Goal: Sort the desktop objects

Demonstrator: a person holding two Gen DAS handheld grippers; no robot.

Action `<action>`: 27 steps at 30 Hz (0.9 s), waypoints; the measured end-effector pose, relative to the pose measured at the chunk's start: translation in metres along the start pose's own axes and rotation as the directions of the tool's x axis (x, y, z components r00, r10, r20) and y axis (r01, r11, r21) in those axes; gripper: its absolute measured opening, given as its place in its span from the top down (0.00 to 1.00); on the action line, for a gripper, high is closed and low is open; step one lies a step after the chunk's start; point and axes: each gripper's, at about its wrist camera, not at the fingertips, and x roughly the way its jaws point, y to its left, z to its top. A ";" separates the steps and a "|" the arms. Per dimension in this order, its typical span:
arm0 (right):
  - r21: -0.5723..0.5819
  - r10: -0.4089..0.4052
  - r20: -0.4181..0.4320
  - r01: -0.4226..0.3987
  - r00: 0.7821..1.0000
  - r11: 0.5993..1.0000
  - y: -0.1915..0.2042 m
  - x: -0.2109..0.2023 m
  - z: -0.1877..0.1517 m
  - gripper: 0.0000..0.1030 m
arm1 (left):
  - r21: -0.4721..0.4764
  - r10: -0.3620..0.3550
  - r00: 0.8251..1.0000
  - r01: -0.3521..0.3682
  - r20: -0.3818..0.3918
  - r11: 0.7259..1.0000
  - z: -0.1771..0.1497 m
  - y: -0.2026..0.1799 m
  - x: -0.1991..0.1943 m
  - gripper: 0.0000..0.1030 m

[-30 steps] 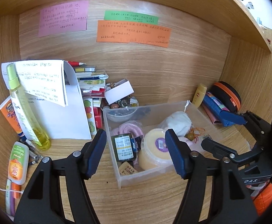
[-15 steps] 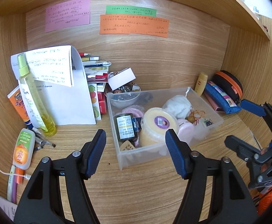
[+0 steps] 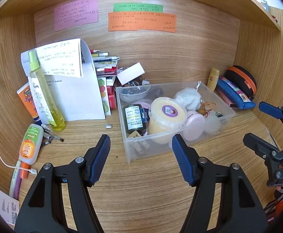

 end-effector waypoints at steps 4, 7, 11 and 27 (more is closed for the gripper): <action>0.009 0.004 -0.009 -0.004 1.000 1.000 -0.002 0.002 -0.001 0.01 | 0.012 0.017 1.000 -0.017 0.010 1.000 -0.002 -0.003 -0.001 0.36; 0.010 0.005 -0.008 -0.005 1.000 1.000 -0.002 0.002 0.000 0.01 | 0.011 0.012 1.000 -0.012 0.016 1.000 -0.002 -0.004 -0.003 0.36; 0.007 0.009 -0.005 -0.009 1.000 1.000 -0.001 0.002 0.000 0.01 | 0.003 0.005 1.000 -0.005 0.026 1.000 0.000 -0.003 -0.005 0.36; 0.022 0.024 0.003 -0.024 1.000 0.999 -0.004 0.003 0.000 0.01 | 0.025 -0.015 0.999 0.014 0.032 1.000 0.003 -0.015 -0.009 0.36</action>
